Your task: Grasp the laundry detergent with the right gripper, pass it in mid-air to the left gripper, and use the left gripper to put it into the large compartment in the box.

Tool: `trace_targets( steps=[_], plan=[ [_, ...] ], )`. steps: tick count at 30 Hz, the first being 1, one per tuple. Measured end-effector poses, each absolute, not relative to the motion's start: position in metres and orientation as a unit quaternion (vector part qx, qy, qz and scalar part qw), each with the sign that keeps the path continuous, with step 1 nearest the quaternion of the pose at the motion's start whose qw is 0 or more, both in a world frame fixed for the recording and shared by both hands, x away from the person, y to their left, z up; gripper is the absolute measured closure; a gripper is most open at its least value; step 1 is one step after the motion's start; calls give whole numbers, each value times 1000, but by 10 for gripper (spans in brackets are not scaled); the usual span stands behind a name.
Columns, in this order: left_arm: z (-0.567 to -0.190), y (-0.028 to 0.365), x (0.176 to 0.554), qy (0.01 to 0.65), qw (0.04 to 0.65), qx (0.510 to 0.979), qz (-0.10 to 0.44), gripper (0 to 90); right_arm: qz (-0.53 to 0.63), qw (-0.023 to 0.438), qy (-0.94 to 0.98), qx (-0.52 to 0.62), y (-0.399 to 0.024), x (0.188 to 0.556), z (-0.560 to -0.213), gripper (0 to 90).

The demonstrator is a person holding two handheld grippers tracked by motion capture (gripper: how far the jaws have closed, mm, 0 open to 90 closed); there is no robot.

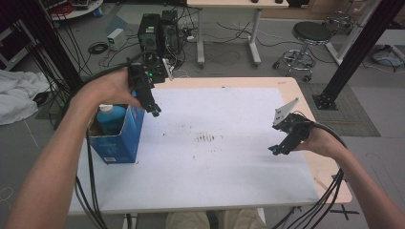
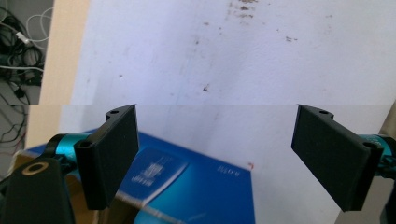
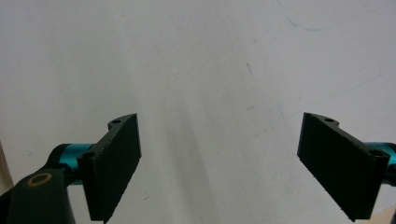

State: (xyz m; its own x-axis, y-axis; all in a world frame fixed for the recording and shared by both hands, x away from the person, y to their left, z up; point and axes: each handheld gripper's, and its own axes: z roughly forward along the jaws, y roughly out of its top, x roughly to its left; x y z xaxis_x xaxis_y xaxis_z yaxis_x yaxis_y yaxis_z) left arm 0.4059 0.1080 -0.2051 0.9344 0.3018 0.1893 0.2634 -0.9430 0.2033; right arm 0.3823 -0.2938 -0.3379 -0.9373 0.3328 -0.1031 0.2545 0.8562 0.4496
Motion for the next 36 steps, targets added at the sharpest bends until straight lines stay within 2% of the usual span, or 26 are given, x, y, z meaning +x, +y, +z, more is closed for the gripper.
trace_targets(
  steps=[9, 21, 36],
  plan=[
    [-242, 79, 408, 127, 84, 985, 85, 151, 215, 93, 960, 155, -292, 380, -336, 127],
    [-267, 65, 405, 129, 72, 986, 82, 152, 214, 104, 958, 158, -293, 377, -326, 127],
    [-275, 63, 403, 127, 72, 986, 76, 151, 215, 108, 958, 156, -292, 378, -324, 127]
  ],
)
